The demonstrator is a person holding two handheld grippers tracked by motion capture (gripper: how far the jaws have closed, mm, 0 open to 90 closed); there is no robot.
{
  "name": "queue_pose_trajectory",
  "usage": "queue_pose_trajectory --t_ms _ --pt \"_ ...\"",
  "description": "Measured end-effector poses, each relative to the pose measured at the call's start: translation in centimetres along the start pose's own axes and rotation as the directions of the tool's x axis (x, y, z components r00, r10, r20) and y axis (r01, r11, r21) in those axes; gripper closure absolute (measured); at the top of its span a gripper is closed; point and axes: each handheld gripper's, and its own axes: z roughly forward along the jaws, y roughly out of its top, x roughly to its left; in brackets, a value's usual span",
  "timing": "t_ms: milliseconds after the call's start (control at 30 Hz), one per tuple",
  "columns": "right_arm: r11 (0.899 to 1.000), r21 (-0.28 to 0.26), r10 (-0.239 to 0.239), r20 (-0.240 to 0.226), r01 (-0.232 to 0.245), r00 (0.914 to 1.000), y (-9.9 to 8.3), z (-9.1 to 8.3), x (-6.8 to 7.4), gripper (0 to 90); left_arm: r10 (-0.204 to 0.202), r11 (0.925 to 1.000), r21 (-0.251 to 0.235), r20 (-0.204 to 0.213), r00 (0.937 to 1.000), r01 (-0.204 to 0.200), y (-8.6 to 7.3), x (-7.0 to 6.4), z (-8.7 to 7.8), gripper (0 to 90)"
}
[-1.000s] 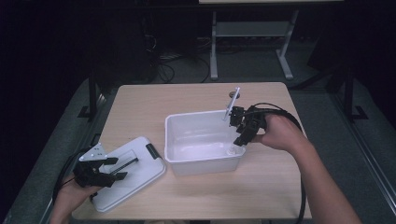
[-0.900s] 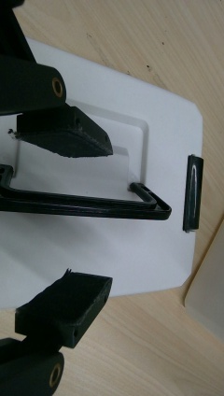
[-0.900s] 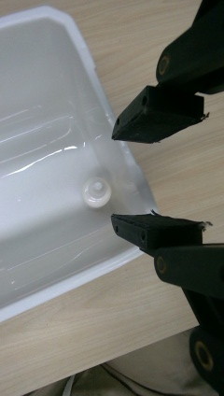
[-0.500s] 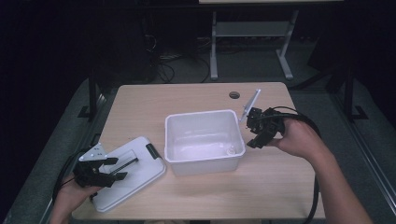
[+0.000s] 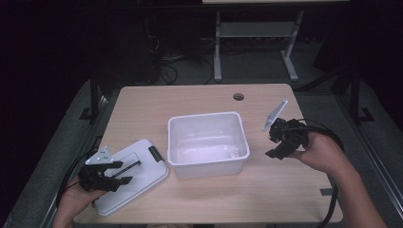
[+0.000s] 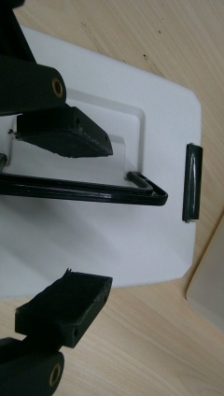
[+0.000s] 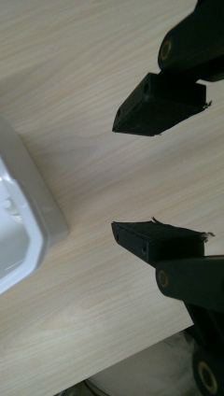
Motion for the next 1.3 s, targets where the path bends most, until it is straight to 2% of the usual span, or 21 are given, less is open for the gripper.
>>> queue_pose_trajectory --t_ms 233,400,600,1033,1300 --pt "0.999 -0.017 0.037 -0.018 -0.037 0.9992 -2.1 1.6 0.2 43.7 0.010 0.9999 0.005 0.014 0.9998 -0.010 0.3 -0.3 0.4 30.6" --pt "0.998 -0.027 0.054 -0.029 -0.055 0.9981 -3.3 3.0 0.4 43.3 0.022 0.9997 0.007 0.010 0.9997 -0.022 0.7 -0.6 0.5 30.8" --pt "0.996 -0.040 0.083 -0.047 -0.085 0.9954 -4.7 4.5 0.8 40.3 0.012 0.9999 0.004 0.025 0.9996 -0.012 0.6 -0.3 0.7 30.9" --pt "0.988 -0.085 0.127 -0.057 -0.131 0.9903 -7.7 6.9 1.9 38.7 0.022 0.9990 0.039 0.019 0.9996 -0.022 1.1 0.0 1.1 31.5" --pt "0.978 -0.119 0.163 -0.056 -0.169 0.9850 -9.7 8.3 2.9 37.9 0.032 0.9959 0.085 0.016 0.9994 -0.033 1.6 0.1 1.6 31.9"
